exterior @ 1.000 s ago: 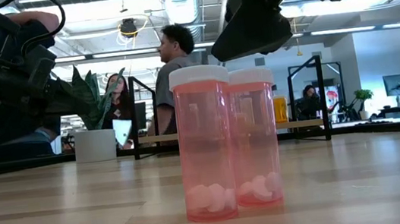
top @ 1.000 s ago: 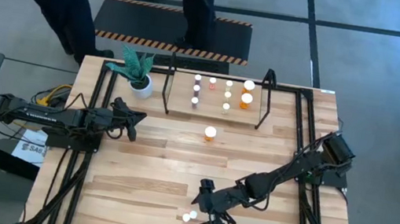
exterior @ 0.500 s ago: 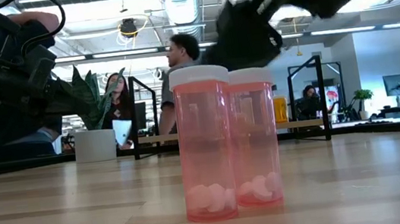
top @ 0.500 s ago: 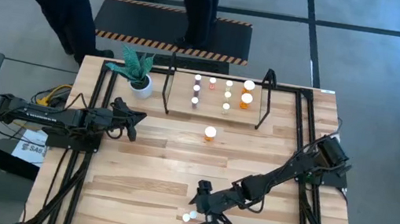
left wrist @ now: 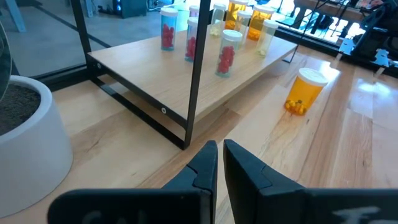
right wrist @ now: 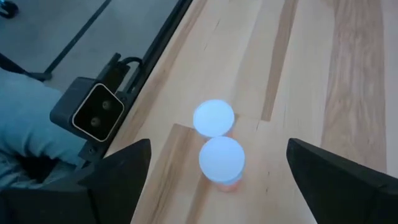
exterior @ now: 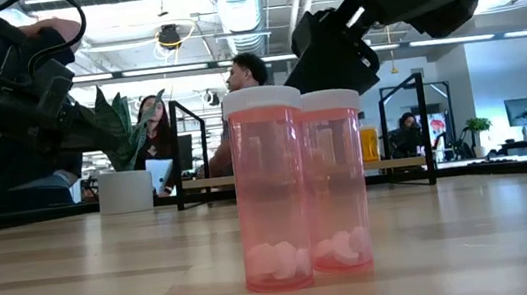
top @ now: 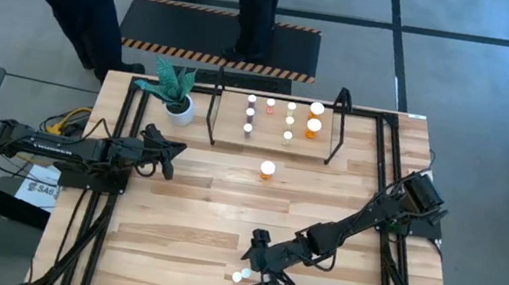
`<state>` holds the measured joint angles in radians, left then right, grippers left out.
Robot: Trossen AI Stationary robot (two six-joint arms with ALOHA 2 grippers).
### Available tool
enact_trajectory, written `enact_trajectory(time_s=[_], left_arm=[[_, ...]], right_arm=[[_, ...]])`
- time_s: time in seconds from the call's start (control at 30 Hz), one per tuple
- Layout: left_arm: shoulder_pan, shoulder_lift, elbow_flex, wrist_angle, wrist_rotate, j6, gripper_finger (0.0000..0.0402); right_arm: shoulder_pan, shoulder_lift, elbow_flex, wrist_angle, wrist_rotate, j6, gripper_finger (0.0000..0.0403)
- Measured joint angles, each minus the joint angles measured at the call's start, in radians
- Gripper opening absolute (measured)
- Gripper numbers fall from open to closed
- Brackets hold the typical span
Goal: Pick and place medicine bottles onto shelf by color
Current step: Put the red pill bottle on the shelf
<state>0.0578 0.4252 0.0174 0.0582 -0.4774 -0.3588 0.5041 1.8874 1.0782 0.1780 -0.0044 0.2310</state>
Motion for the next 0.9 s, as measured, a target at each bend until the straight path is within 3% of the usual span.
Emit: enact_trajectory(time_s=[0.37, 0.9], left_arm=[[0.0, 0.0, 0.0, 0.0, 0.0, 0.0, 0.0013], [0.0, 0.0, 0.0, 0.0, 0.0, 0.0, 0.0013]], right_arm=[[-0.005, 0.065, 0.001, 0.047, -0.013, 0.028, 0.0397], [-0.026, 0.065, -0.001, 0.048, -0.077, 0.056, 0.038]])
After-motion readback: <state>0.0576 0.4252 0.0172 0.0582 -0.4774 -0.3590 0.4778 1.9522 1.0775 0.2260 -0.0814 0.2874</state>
